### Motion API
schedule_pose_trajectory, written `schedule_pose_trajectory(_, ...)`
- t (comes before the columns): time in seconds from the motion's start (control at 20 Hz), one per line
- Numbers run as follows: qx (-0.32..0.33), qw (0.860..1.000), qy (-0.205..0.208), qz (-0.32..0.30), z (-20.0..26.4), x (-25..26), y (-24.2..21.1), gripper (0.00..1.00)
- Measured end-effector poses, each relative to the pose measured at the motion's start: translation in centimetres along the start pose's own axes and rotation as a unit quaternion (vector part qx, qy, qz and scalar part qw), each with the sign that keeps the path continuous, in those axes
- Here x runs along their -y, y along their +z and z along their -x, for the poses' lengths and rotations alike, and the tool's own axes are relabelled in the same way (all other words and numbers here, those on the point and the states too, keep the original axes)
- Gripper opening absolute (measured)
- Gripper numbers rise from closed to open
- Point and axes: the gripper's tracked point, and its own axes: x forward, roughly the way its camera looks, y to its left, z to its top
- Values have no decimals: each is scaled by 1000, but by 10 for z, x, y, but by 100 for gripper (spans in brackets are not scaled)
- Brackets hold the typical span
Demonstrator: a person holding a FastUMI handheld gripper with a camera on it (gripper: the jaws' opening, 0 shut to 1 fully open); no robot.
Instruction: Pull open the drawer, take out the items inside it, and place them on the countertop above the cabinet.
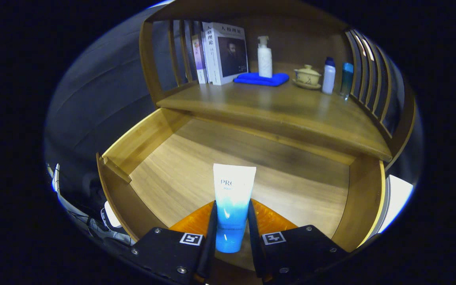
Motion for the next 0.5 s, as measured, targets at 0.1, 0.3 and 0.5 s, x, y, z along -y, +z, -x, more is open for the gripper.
schedule_pose_trajectory(0.1, 19, 1000, 5, -11, 3, -3, 9, 40)
schedule_pose_trajectory(0.3, 34, 999, 13, -21, 11, -7, 20, 40)
schedule_pose_trajectory(0.5, 62, 998, 11, -30, 21, -3, 48, 40)
